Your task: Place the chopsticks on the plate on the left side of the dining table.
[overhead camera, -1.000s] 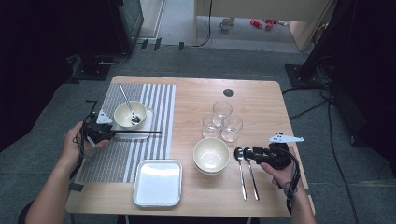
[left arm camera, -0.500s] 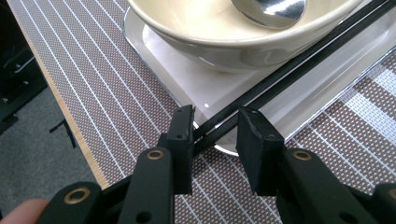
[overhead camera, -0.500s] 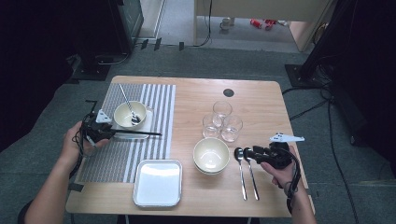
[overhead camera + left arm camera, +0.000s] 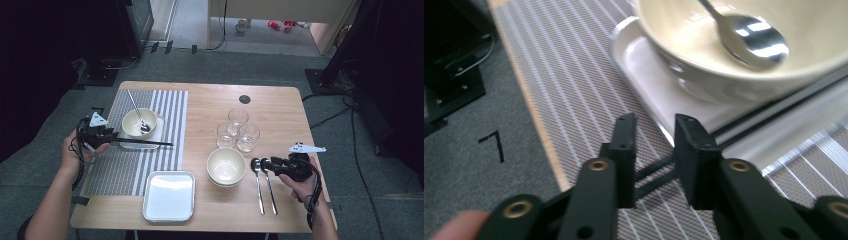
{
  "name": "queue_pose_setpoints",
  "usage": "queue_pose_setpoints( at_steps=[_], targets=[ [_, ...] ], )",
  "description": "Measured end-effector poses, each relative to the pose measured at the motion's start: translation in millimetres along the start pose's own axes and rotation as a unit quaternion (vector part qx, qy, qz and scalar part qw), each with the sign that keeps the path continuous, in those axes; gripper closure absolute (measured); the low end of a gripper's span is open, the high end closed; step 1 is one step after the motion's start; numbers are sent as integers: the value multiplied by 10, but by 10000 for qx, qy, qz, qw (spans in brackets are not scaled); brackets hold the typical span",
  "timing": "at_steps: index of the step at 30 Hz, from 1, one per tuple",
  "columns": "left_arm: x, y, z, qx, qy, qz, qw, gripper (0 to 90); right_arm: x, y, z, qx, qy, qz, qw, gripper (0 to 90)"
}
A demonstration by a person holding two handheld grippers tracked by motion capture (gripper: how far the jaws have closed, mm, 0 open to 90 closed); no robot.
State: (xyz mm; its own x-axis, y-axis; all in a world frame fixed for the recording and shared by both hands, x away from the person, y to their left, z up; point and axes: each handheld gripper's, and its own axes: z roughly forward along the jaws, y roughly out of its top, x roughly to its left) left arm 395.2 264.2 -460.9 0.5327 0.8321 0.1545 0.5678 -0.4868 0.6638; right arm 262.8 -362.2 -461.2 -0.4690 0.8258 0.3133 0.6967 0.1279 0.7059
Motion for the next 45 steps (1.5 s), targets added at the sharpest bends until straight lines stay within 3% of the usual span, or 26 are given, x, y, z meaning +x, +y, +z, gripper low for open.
queue_pose_setpoints(
  at_steps=[2,5,9,15,21,37,41,45],
  targets=[
    [22,-1,22,-24,23,-85,10000,842,2,-4,9,13,4,10,10000,575],
    [38,13,72,46,42,-253,9997,889,7,-4,12,14,11,20,10000,577],
    [27,33,148,147,-63,-310,9994,885,10,1,6,5,11,24,10000,578],
    [-17,45,208,265,-219,-231,9991,863,-9,-13,-11,-1,-9,30,10000,578],
    [-51,58,227,395,-244,-74,9989,848,-22,-27,-24,0,-15,55,10000,579],
    [-65,69,238,428,-351,-73,9984,831,-33,-24,-32,-16,-23,58,10000,581],
    [-39,67,201,326,-267,-131,9990,818,-29,-26,-28,-23,-16,62,10000,581],
    [65,46,132,186,-164,-339,9991,827,-23,-29,-25,-12,-15,61,10000,581]
  ],
)
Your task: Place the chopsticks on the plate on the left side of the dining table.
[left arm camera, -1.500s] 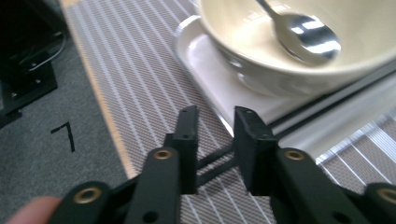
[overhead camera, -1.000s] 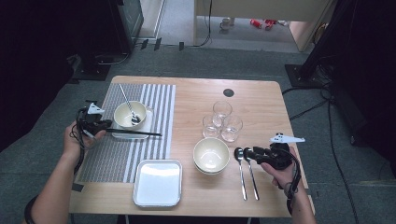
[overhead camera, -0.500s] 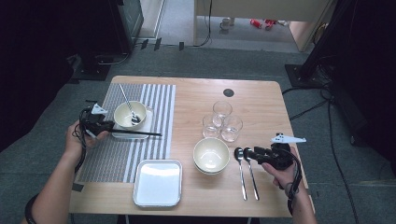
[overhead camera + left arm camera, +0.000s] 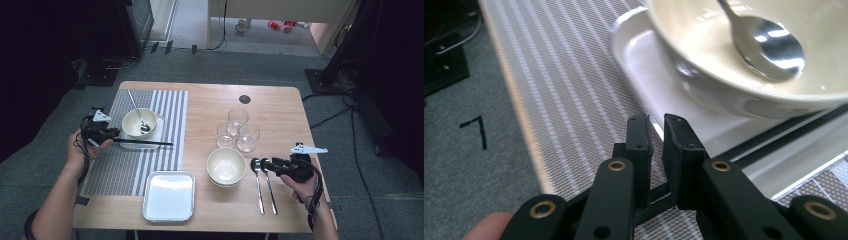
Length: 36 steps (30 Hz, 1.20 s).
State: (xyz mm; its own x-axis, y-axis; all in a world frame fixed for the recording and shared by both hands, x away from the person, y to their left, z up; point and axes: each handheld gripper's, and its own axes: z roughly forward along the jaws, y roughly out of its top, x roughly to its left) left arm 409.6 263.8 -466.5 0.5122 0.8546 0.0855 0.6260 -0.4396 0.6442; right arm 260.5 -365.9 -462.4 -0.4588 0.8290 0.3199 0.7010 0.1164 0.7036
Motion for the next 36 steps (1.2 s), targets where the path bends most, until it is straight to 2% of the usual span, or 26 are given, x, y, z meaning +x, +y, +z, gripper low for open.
queue_pose_setpoints(
  at_steps=[2,6,10,12,18,23,26,36],
  targets=[
    [33,-12,-11,-29,1,-68,10000,839,-2,-4,-1,-1,2,10,10000,582],
    [184,-98,-45,-27,252,-413,9988,854,-12,-18,8,3,-4,31,10000,586],
    [308,-180,-63,-19,406,-805,9959,863,-7,-21,15,13,3,30,10000,586],
    [349,-222,-61,25,405,-913,9950,863,-6,-21,16,12,4,33,10000,587],
    [352,-272,-44,75,331,-899,9954,856,0,-15,19,10,4,34,10000,587],
    [305,-269,-13,148,272,-796,9963,850,6,-12,22,14,7,14,10000,588],
    [265,-260,7,222,271,-667,9972,845,6,-11,15,15,1,24,10000,588],
    [245,-258,13,220,288,-708,9968,837,-6,-16,0,-7,-12,26,10000,591]
  ],
)
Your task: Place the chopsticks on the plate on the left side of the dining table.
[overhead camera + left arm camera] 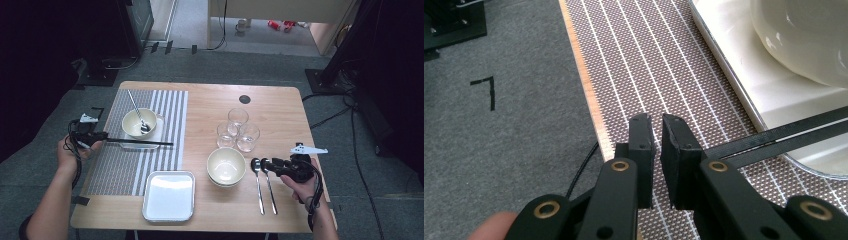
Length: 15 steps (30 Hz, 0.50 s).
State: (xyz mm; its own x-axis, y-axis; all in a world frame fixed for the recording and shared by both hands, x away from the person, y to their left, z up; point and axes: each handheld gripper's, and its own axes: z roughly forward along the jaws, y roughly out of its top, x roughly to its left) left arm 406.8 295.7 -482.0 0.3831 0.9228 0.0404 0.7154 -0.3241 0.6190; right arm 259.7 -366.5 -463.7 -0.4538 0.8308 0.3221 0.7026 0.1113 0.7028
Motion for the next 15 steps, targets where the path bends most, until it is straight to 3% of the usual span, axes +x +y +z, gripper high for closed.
queue_pose_setpoints(
  at_steps=[5,15],
  targets=[
    [24,-26,-9,22,10,-82,10000,835,-1,-6,-4,2,2,10,10000,592],
    [6,-40,-2,75,-40,-27,10000,834,1,-2,0,-1,3,-4,10000,596]
  ],
)
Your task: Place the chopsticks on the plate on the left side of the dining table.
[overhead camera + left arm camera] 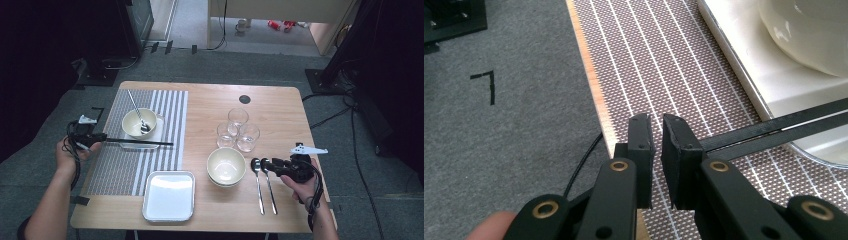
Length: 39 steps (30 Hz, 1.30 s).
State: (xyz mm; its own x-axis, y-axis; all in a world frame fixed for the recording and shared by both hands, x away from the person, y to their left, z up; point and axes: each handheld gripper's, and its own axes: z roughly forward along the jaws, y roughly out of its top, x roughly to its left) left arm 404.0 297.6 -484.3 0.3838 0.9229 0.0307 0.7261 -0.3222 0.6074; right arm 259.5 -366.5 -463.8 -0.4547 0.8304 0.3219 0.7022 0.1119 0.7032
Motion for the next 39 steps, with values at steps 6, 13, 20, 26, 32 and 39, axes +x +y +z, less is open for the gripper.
queue_pose_setpoints(
  at_steps=[6,13,20,26,32,39],
  targets=[
    [-23,0,12,34,-6,12,10000,826,1,5,-5,-2,-3,1,10000,599],
    [-4,-6,9,73,41,-442,9990,824,-5,-5,-9,7,-4,27,10000,602],
    [-38,-3,24,141,-30,-467,9988,827,0,-5,-5,6,6,20,10000,605],
    [-33,0,29,144,-33,-443,9989,817,-2,-5,-10,-1,2,24,10000,607],
    [-31,-13,24,166,-61,-318,9993,818,-13,-12,-14,-2,-6,27,10000,609],
    [-46,-9,27,190,-99,-259,9994,817,-5,-10,-7,-3,2,31,10000,610]
  ],
)
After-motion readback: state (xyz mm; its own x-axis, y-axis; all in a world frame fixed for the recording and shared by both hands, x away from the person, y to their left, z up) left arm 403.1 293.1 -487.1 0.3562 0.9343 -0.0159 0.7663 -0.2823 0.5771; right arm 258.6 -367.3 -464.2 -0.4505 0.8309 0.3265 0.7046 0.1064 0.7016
